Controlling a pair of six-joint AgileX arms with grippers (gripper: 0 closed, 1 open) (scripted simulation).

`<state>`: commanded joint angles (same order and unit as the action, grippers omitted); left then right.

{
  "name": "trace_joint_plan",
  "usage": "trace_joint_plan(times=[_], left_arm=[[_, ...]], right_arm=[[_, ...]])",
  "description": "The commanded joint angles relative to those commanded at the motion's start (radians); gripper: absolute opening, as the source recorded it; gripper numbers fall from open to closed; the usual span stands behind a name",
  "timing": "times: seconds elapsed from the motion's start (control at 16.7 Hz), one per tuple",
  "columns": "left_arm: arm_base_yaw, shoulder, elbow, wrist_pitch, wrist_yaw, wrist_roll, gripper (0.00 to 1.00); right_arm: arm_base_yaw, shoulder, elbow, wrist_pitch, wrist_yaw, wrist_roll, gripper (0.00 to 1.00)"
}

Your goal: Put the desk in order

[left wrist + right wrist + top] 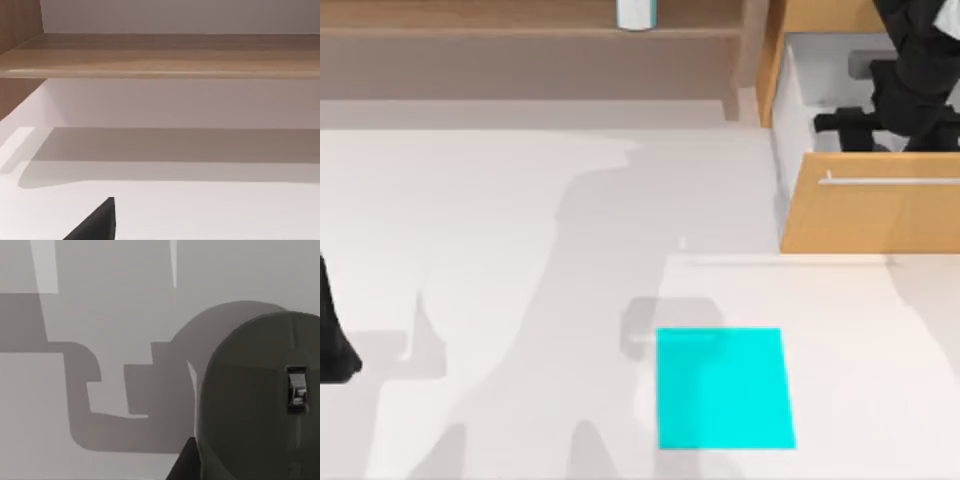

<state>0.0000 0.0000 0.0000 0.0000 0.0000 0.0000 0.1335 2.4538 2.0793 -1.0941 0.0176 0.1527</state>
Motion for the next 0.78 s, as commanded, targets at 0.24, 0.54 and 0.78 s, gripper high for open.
trace_joint_plan(times=[0.24, 0.54, 0.78], left_arm=[[0.0, 0.0, 0.0, 0.0, 0.0, 0.0, 1.0], [0.0, 0.0, 0.0, 0.0, 0.0, 0.0, 1.0], [0.0, 0.0, 0.0, 0.0, 0.0, 0.0, 1.0]], right_arm=[[0.0, 0.0, 0.0, 0.0, 0.0, 0.0, 0.0], [0.004, -0.009, 0.004, -0.004, 0.001, 0.002, 0.0], [0.011, -0.094, -0.019, -0.036, 0.021, 0.021, 0.0]])
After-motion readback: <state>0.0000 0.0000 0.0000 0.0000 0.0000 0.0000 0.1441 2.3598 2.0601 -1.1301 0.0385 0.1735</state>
